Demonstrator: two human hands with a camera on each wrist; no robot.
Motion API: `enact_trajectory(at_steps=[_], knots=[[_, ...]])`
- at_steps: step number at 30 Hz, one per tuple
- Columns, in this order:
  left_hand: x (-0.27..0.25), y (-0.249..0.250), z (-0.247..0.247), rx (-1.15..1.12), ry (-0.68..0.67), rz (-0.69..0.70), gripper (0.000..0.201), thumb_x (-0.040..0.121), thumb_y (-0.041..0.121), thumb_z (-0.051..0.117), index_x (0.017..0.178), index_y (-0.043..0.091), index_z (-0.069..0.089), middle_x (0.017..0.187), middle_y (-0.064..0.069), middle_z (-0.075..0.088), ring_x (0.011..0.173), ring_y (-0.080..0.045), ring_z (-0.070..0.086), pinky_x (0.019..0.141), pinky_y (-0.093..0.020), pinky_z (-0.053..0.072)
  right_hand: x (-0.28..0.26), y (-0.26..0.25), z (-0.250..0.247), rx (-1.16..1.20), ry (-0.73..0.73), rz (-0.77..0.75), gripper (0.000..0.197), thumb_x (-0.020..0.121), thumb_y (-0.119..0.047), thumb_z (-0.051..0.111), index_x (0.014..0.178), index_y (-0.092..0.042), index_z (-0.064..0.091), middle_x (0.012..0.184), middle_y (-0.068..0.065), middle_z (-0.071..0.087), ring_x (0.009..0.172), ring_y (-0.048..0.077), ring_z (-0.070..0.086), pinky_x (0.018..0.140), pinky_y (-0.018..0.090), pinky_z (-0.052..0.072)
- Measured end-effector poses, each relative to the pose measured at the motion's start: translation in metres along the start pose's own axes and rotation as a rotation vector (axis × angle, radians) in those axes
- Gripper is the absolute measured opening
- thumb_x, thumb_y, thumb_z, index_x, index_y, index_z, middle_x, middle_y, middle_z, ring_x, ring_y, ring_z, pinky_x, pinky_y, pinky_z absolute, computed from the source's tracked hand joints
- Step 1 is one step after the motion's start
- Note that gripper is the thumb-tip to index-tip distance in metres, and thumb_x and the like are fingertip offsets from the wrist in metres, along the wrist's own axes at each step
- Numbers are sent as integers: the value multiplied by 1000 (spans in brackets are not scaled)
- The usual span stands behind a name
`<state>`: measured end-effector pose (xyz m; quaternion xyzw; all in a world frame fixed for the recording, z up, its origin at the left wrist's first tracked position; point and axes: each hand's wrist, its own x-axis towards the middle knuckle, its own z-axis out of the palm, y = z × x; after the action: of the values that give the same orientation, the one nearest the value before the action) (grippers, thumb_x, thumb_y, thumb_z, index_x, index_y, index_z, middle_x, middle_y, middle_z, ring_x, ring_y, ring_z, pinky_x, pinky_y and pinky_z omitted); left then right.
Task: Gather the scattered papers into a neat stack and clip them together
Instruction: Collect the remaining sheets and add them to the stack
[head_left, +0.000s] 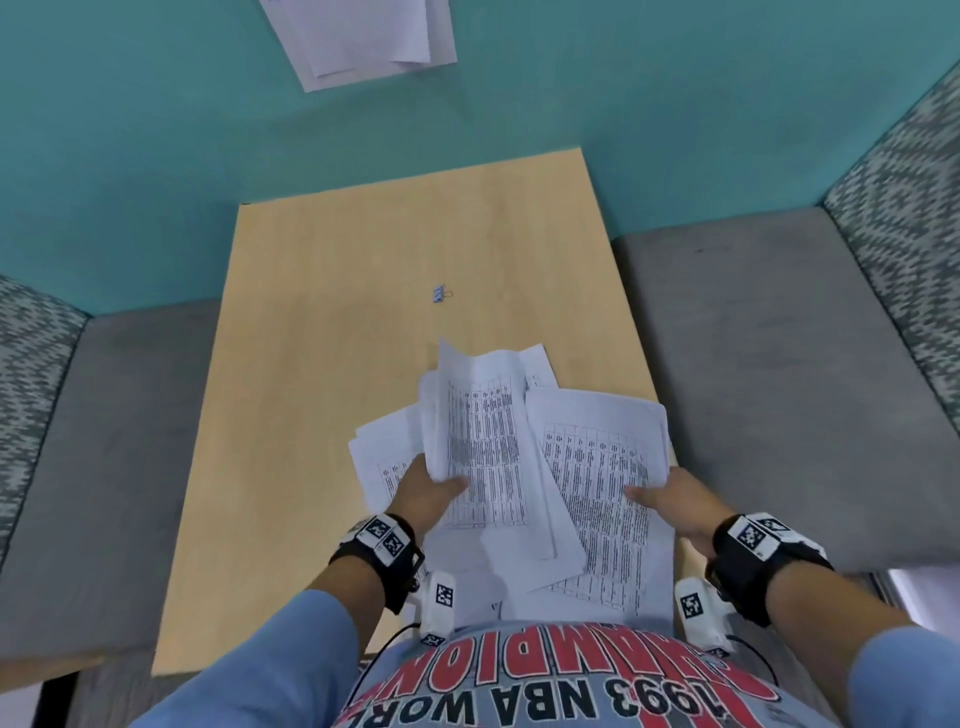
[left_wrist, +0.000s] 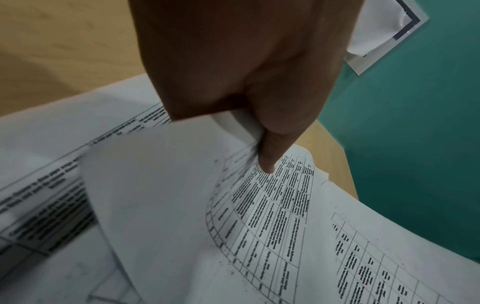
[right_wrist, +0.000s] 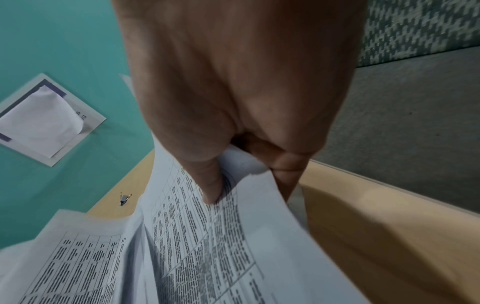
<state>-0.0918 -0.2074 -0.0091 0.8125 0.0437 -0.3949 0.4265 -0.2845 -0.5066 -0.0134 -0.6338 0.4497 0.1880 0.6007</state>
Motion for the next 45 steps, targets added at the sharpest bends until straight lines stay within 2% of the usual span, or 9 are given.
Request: enact_trajectory(at_steps=[5,11,15,19,27,33,36,42,45], knots=[[2,-1,3,-82,130,4,75,88,20,87,150,13,45,135,5,58,130,-21,55,114,-40,43,7,9,-4,23,11,5,29,96,-16,74,124,-9,71,114,11,79,103,32,76,99,56,58],[-6,-21,-52,-238,311,-111,44,87,24,88,122,5,69,109,-14,74,90,-31,69,70,-31,55,9,15,-10,116,63,9,14,97,-7,71,111,-9,73,111,16,78,101,35,75,98,57,57],[-11,-53,-90,-142,342,-261,33,83,23,91,100,7,69,105,-21,75,87,-34,71,75,-42,60,11,18,-11,139,55,12,15,97,-6,70,111,-11,74,113,15,78,104,35,75,101,59,55],[-9,-65,-89,-107,337,-288,46,79,24,95,110,0,71,100,-19,76,87,-37,73,78,-49,64,13,15,-11,141,28,19,26,98,-6,70,124,-5,71,118,16,77,107,35,74,101,57,56],[-5,-41,-61,38,435,-104,39,87,19,86,116,7,63,97,-14,72,85,-34,70,78,-43,63,17,5,-7,50,31,4,24,98,-14,71,122,-9,72,111,12,80,100,34,77,97,58,59],[-20,-26,-114,-209,335,-134,37,89,17,85,121,8,69,111,-15,78,96,-35,74,81,-45,62,5,-11,-12,54,118,-37,13,99,-16,70,110,-9,74,101,12,80,92,34,78,93,57,60],[-37,-2,-151,-82,432,-33,26,97,22,77,116,6,72,104,-15,77,91,-34,74,68,-33,56,-8,-32,-19,138,130,-111,6,99,-14,70,101,-17,74,108,14,79,97,33,76,98,59,57],[-61,51,-201,11,537,226,32,96,27,78,119,6,72,85,1,71,77,-20,66,65,-31,52,-51,-102,-27,315,23,-275,25,95,-15,74,119,-24,74,121,1,79,113,24,75,106,49,52],[-69,74,-192,-23,433,323,17,92,24,83,106,20,75,96,-3,80,87,-23,75,76,-40,60,-74,-145,-12,360,-85,-344,26,95,-9,71,117,-25,73,111,-13,81,98,2,78,88,32,57]])
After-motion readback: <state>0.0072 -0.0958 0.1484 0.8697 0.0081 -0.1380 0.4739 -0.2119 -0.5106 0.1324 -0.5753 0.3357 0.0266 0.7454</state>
